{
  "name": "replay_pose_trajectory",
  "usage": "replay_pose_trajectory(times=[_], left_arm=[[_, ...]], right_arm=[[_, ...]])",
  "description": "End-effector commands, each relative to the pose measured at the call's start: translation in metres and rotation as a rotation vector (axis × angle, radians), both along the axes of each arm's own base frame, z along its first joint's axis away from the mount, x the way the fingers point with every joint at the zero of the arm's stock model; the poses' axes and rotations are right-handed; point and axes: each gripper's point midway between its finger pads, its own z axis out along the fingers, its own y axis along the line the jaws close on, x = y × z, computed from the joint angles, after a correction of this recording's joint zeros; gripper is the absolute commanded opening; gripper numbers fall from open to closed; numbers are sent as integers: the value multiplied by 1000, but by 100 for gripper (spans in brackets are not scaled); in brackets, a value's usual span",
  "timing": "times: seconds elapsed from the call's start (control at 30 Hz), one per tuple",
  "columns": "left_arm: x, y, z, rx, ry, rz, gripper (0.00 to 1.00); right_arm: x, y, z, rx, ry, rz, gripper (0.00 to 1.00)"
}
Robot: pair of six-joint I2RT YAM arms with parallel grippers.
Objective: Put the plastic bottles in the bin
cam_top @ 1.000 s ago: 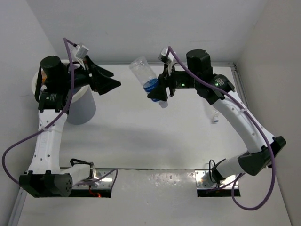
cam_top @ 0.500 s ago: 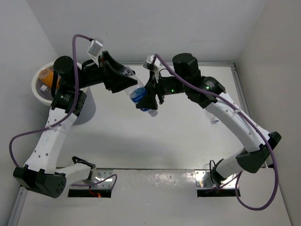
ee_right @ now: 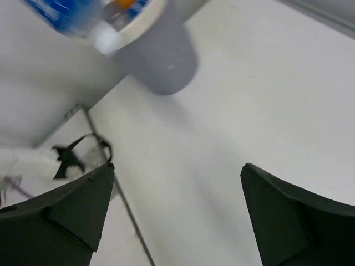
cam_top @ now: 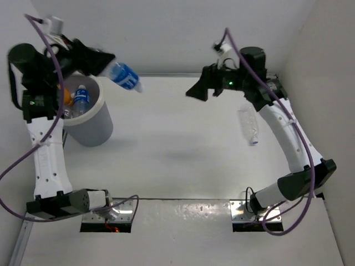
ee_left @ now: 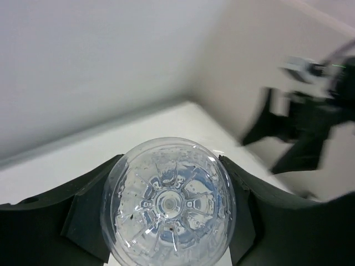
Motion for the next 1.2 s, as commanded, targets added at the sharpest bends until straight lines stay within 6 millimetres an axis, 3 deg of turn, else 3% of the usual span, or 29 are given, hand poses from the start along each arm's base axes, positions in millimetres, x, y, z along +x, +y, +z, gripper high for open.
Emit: replay_pose_trajectory(times=[0.0, 0.07, 0.1, 0.13, 0.17, 0.23, 0.3, 0.4, 0.43, 0.63, 0.73, 0.87, 0.93, 0.97, 1.0, 1.1, 1.13, 1.17], left_arm=[[24, 91, 28, 171, -84, 415, 0], [37, 138, 38, 246, -111, 617, 0], [45, 156, 28, 245, -69, 675, 0], [54, 188, 21, 289, -48, 782, 0], [57, 202, 17, 306, -38, 824, 0], [58, 226, 7, 347, -18, 887, 0], [66, 239, -17, 358, 42, 897, 0], [70, 244, -35, 366, 64, 901, 0], [71, 247, -46, 373, 71, 899, 0], [84, 243, -102, 367, 154, 817, 0], [90, 238, -115, 384, 149, 777, 0], [96, 226, -148, 439, 160, 744, 0], [93, 223, -152, 459, 140, 746, 0], [96, 222, -167, 487, 145, 738, 0], [93, 223, -167, 500, 136, 750, 0], [90, 214, -180, 531, 128, 724, 36], [87, 213, -178, 531, 122, 725, 68], [85, 211, -175, 520, 114, 731, 78]], right_arm=[[38, -51, 1, 67, 115, -185, 94], [55, -86, -10, 49, 129, -266, 94], [59, -93, -13, 45, 132, -291, 94], [62, -106, -22, 7, 137, -347, 94], [68, -127, -32, -20, 136, -396, 94], [73, -147, -44, -63, 149, -477, 94], [78, -176, -61, -126, 159, -575, 94], [77, -204, -77, -209, 180, -670, 94], [75, -223, -83, -244, 187, -729, 94], [64, -269, -126, -372, 260, -846, 94], [60, -285, -144, -425, 276, -873, 94], [55, -298, -165, -472, 315, -878, 94], [52, -304, -181, -498, 341, -874, 94], [52, -307, -184, -510, 333, -871, 94], [47, -310, -198, -537, 358, -870, 94], [47, -319, -216, -563, 365, -871, 94], [46, -321, -224, -572, 387, -872, 94], [46, -323, -229, -576, 388, -872, 94]])
